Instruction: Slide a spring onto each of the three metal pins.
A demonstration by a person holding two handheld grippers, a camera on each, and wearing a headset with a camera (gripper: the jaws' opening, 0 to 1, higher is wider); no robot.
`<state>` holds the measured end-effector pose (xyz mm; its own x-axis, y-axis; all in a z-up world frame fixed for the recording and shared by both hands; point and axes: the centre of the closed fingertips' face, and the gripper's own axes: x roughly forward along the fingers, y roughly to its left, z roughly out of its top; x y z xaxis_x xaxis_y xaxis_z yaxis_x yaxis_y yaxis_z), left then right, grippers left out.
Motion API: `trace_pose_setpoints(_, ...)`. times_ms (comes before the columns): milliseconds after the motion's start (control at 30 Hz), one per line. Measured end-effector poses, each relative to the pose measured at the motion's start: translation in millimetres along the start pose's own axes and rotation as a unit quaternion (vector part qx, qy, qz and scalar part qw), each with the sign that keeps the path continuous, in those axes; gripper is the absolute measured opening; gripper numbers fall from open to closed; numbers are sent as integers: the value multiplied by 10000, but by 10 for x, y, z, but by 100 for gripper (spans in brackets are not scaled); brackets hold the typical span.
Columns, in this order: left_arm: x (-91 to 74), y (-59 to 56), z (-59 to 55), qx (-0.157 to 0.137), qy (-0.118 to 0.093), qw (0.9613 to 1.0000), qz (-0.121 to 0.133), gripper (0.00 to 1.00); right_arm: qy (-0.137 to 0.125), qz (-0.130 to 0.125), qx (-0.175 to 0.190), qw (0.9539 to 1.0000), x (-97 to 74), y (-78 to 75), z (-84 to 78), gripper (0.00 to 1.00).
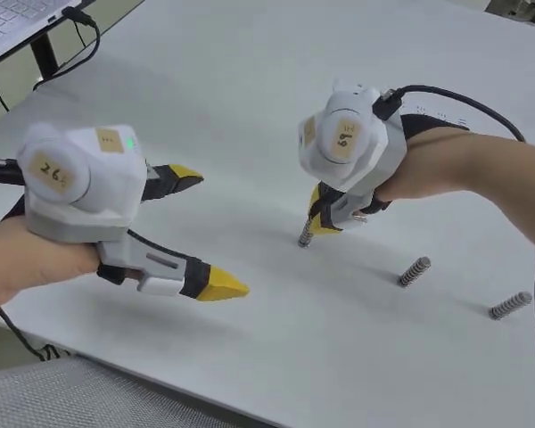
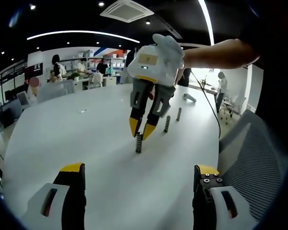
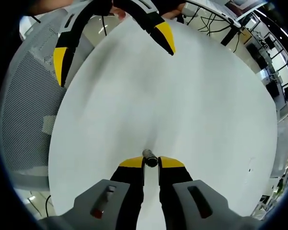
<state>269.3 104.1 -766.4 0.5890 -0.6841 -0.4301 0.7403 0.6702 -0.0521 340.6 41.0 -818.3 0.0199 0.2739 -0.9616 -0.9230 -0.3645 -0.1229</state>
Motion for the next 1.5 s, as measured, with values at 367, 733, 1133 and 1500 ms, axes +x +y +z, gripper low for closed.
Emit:
trace_pose_setpoints(367, -2, -17, 14, 45, 39, 10000, -12, 91, -309, -23, 150, 9994, -18, 27, 101, 15)
trace_pose_setpoints(733, 14, -43, 104, 135, 48, 9999, -35, 91, -706, -260, 430, 9962, -217, 58, 103, 22)
trace_pose_setpoints(1133, 44, -151, 164, 244, 169, 9995, -105, 90, -1585, -535, 1168, 9790, -434, 170, 43, 34)
trace_pose_setpoints(1500, 87, -213, 288, 337, 216, 9991, -151, 90, -2304, -773, 1755, 9540, -606, 305, -27, 39)
